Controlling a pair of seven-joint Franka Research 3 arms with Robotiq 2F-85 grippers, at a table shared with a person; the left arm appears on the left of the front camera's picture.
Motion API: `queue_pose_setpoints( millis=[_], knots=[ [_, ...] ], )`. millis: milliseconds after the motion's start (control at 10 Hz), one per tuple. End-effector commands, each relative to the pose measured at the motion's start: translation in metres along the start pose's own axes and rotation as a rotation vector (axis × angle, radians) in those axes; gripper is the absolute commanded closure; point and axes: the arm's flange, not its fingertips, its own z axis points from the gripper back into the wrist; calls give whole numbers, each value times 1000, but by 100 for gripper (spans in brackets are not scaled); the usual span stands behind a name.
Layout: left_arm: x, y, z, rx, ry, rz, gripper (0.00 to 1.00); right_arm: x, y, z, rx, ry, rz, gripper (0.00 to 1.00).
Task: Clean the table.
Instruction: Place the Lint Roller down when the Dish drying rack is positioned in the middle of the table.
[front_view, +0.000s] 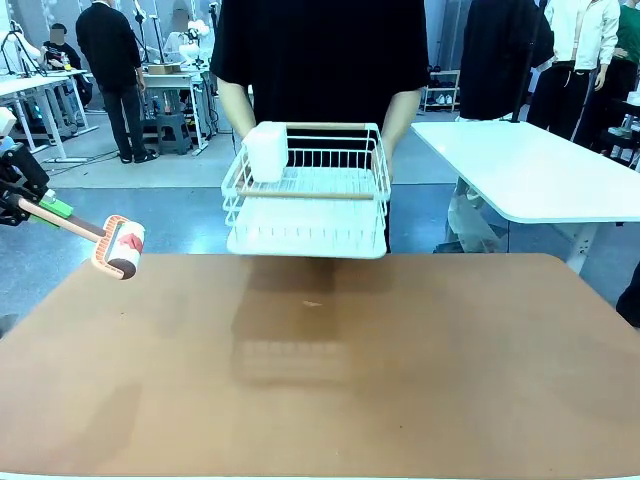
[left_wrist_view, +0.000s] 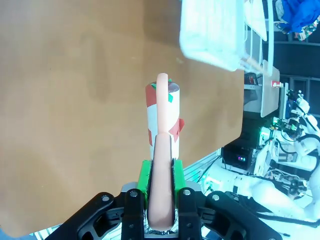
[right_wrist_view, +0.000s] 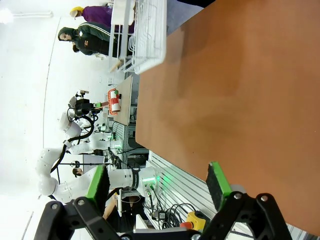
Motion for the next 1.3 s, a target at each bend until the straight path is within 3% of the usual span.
queue_pose_setpoints(
  millis=[0,1200],
  knots=[
    [-1,1,2,-3,-2,3,79,0,3,1,15,-6,8,0],
    [-1,1,2,-3,-2,3,79,0,3,1,15,-6,8,0]
  ],
)
